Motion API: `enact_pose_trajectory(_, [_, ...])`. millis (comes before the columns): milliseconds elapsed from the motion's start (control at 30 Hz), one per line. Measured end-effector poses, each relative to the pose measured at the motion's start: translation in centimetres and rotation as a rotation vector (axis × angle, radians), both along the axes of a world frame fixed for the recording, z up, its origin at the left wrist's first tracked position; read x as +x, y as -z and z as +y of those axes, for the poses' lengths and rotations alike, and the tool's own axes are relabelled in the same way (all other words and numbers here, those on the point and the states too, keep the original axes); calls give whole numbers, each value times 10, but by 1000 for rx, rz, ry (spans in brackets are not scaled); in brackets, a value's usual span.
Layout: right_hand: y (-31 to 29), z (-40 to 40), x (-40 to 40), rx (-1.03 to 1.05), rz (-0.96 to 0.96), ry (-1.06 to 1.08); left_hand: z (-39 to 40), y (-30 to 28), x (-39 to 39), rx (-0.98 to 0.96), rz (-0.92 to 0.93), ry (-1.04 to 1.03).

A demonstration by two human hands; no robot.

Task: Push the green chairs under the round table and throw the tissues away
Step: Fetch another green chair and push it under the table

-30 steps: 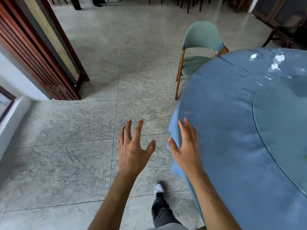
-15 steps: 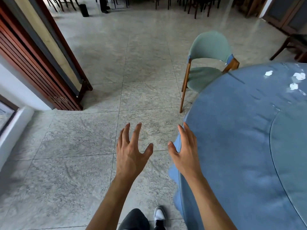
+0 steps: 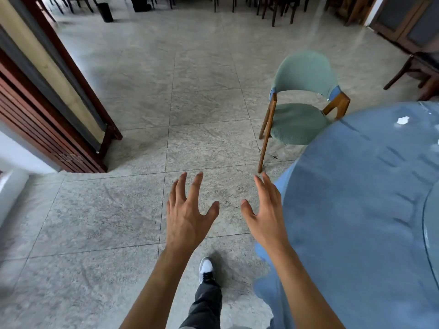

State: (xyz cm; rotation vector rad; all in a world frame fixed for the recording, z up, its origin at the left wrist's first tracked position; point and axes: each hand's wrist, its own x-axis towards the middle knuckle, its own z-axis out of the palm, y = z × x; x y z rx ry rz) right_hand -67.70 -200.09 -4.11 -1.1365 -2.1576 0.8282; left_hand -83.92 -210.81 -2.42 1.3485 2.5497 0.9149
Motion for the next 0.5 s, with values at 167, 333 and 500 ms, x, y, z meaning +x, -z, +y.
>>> enact_pose_trajectory(167, [-5, 47, -64, -2, -27, 10, 49, -5, -67, 21, -27, 12])
enact_pose_trajectory(333, [-14, 86, -123, 32, -47, 53, 93, -9, -124, 42, -56, 58])
enact_pose_trajectory(500, [-19, 118, -161, 26, -48, 63, 129, -9, -165, 38, -71, 84])
